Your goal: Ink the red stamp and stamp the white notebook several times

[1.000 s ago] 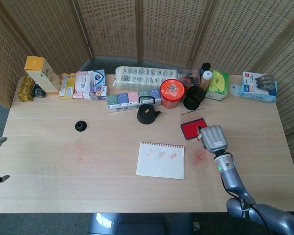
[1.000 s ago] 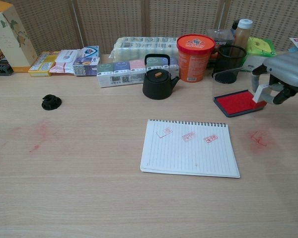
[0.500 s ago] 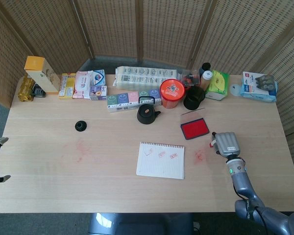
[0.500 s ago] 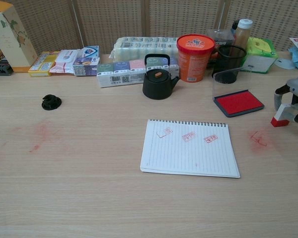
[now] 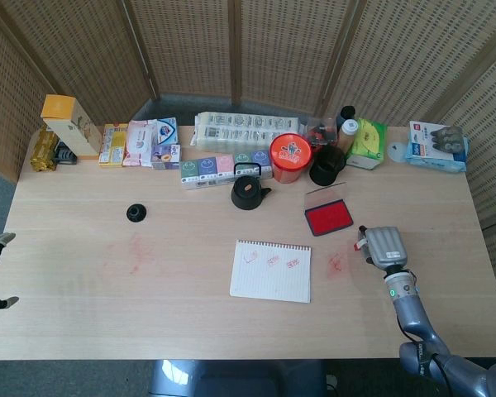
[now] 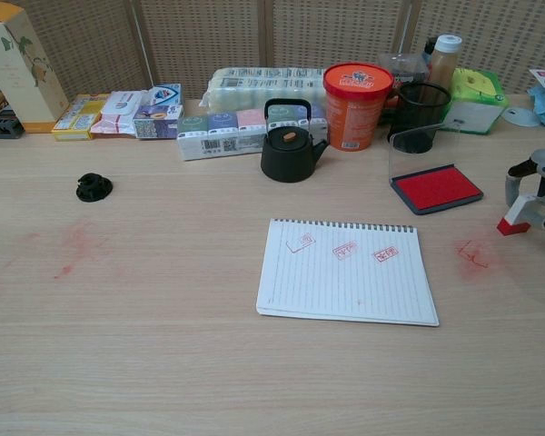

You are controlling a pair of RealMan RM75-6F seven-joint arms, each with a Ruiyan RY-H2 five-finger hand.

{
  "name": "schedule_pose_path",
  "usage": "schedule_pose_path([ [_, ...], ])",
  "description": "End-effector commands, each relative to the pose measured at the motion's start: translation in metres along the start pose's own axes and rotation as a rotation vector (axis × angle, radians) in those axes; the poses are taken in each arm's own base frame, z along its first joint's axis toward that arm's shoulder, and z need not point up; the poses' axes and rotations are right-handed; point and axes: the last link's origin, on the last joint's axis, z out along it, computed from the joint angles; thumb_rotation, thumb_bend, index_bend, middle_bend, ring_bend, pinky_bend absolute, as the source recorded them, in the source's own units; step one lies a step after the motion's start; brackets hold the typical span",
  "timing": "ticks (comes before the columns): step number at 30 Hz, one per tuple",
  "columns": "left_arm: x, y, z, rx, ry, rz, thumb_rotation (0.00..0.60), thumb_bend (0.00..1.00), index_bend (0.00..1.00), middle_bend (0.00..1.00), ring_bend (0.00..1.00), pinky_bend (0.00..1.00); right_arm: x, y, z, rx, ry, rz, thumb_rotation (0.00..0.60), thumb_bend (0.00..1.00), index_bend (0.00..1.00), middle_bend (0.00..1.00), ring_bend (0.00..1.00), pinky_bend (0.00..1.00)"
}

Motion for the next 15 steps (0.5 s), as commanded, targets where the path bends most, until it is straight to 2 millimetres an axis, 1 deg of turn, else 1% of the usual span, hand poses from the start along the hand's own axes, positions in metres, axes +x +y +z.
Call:
schedule_pose_path([
  [1,0.0001,-0.0002,-0.0001,0.001,0.001,-0.001,0.6,0.0,0.0,0.0,0.0,0.0,0.0008,0.0008,-0.0001,0.0,0.005,0.0,0.6,0.54,0.42,1.0,1.0,1.0],
  [4,0.0,-0.0001,0.0,0.001,0.001,0.0,0.6,0.0,0.0,0.0,0.0,0.0,0.0028,0.0016,-0.0001,0.001,0.011,0.0,0.6,0.54,0.4,1.0,1.0,1.0],
  [15,0.0002,-0.0001,-0.0008,0.0,0.002,0.001,0.6,0.0,0.0,0.0,0.0,0.0,0.0068,0.0022,-0.0024,0.006,0.02,-0.005,0.6,0.54,0.4,1.0,1.0,1.0],
])
